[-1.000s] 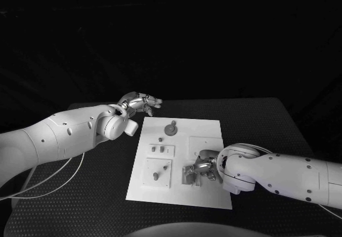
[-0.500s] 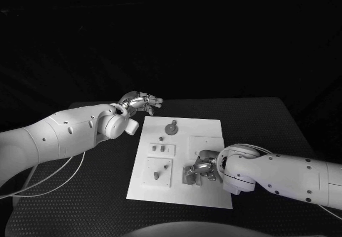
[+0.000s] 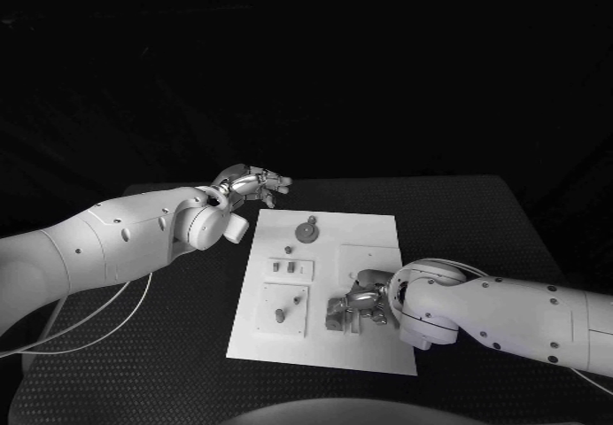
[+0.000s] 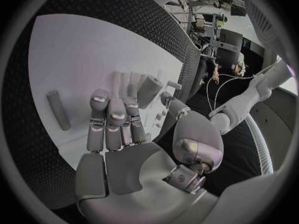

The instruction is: Assemble the parts on the task board

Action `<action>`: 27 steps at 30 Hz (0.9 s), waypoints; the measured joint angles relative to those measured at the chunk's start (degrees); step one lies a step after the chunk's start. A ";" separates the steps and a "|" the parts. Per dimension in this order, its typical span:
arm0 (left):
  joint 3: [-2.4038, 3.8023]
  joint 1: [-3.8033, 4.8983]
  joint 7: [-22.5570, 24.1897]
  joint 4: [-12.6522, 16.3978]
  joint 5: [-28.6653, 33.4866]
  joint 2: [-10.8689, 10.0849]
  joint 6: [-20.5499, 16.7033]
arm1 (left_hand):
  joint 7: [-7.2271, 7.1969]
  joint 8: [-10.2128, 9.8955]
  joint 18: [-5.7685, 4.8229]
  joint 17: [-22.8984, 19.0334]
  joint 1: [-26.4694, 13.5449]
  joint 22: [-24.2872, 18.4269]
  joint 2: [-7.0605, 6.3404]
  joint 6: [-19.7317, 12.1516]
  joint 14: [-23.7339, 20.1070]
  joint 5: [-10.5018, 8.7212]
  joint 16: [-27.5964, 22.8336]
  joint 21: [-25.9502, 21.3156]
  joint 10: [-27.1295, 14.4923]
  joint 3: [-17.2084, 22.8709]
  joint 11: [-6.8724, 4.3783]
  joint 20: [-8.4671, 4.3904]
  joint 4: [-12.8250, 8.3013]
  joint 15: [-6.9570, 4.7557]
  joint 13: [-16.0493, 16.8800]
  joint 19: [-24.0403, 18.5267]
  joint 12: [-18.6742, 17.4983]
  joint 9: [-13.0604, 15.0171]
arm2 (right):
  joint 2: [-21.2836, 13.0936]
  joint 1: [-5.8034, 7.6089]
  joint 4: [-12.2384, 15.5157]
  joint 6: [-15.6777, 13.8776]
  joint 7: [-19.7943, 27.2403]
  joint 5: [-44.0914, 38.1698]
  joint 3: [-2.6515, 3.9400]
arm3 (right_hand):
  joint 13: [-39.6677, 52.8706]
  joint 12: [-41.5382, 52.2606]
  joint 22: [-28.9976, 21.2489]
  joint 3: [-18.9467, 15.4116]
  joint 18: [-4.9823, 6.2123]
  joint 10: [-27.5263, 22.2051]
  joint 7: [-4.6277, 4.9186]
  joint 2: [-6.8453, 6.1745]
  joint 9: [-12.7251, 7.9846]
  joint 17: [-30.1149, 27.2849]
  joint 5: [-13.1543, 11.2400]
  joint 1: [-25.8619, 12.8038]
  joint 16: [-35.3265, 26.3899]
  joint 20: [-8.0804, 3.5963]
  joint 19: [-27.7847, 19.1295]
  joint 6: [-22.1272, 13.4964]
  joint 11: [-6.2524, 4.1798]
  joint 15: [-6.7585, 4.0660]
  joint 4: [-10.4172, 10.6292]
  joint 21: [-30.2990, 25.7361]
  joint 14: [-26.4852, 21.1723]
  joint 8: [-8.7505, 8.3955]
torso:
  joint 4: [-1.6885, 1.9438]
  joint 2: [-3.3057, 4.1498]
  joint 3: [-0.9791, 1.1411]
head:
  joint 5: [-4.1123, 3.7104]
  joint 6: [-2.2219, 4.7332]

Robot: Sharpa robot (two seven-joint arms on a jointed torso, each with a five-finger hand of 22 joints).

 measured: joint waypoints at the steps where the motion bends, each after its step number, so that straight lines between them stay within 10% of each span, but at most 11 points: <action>1: 0.00 0.00 0.00 0.00 0.00 -0.01 0.00 | 0.00 0.00 0.00 0.00 0.00 0.00 0.00 0.00 0.00 0.00 0.00 0.00 0.00 0.00 0.00 0.00 0.00 0.00 0.00 0.00 0.00 0.00 | -0.04 0.00 0.02 0.00 0.05 0.00 0.00 | 0.05 0.00 0.00 -0.80 -0.02 -0.03 0.01 -0.33 0.02 0.05 0.00 -0.33 0.00 0.00 -0.01 -0.20 0.02 0.01 -0.12 0.00 -0.01 0.00 | 0.00 0.00 0.00 | 0.00 0.01; 12: 0.00 0.01 -0.04 0.04 -0.01 -0.12 0.01 | 0.00 0.00 0.00 0.05 0.00 -0.01 0.00 0.00 0.00 0.00 0.00 0.00 0.00 0.00 0.00 0.00 0.00 0.00 0.00 0.00 0.00 -0.05 | -1.30 0.00 0.74 0.30 1.26 -0.87 0.00 | 0.43 -0.22 -0.11 -6.81 -0.69 -0.82 0.05 -0.14 0.35 0.22 0.00 -1.96 0.05 -0.71 -0.74 -0.86 0.00 -0.12 -3.35 0.00 -0.49 0.00 | 0.01 0.00 0.01 | 0.07 -0.02; 27: 0.00 0.01 -0.07 0.10 -0.05 -0.24 0.04 | 0.00 0.00 0.00 0.04 0.00 0.04 0.00 0.00 0.00 0.00 0.00 0.00 0.00 0.00 0.00 0.00 0.00 0.00 0.01 0.00 0.00 -0.05 | -2.08 -0.17 1.83 3.23 4.19 -2.86 -0.03 | 0.65 -0.22 -0.53 -7.26 -0.64 -0.82 -0.05 -1.22 0.54 0.22 0.00 7.70 -0.19 -0.89 -0.96 -0.96 0.00 -0.08 -9.84 -0.01 -0.53 0.00 | -0.01 0.00 0.03 | 0.16 0.04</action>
